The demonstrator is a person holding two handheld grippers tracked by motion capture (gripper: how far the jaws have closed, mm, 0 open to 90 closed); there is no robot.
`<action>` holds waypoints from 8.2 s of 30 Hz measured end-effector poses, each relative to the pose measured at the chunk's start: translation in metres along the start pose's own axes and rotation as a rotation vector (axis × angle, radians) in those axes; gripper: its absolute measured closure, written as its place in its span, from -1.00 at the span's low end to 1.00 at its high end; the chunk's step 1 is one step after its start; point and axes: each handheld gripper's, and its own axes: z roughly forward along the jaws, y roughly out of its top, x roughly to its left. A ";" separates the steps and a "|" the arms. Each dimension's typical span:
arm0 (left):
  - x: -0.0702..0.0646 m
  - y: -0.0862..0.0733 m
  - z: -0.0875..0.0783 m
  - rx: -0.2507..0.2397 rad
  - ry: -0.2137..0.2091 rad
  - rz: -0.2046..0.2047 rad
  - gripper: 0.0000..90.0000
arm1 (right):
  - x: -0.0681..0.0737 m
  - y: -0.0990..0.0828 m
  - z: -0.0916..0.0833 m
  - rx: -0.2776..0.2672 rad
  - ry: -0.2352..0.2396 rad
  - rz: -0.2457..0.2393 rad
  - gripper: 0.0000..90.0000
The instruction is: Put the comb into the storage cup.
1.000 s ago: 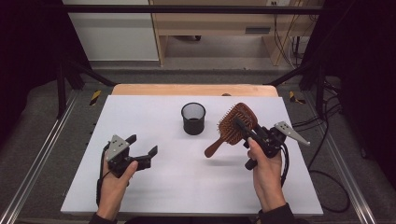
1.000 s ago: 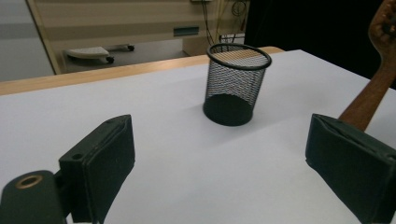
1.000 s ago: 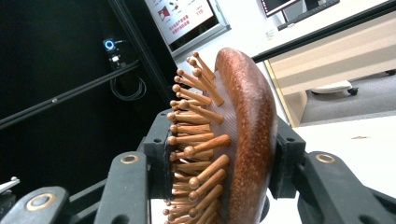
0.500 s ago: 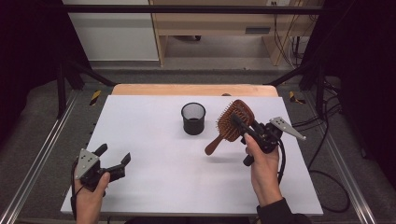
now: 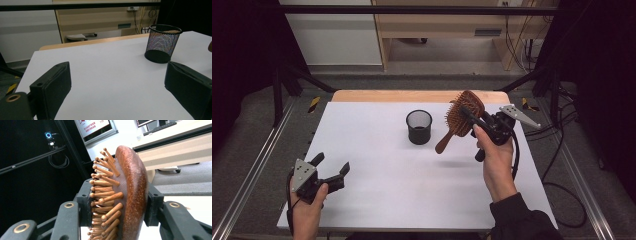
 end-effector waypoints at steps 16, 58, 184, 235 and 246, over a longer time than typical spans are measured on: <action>0.001 -0.001 0.000 -0.001 -0.002 0.000 -0.86 | 0.002 0.032 0.021 -0.033 -0.073 -0.027 0.17; 0.009 -0.002 0.002 -0.026 -0.013 -0.019 -0.96 | 0.024 0.062 0.080 -0.060 -0.044 -0.078 0.15; 0.008 -0.001 0.004 -0.014 -0.041 0.002 -0.93 | 0.003 -0.036 0.147 0.111 -0.024 0.019 0.10; 0.006 -0.002 0.006 0.001 -0.065 0.015 -0.93 | -0.026 -0.035 0.139 0.171 -0.061 0.036 -0.06; 0.006 -0.002 0.006 0.002 -0.072 0.014 -0.93 | -0.025 -0.035 0.140 0.173 -0.064 0.037 -0.13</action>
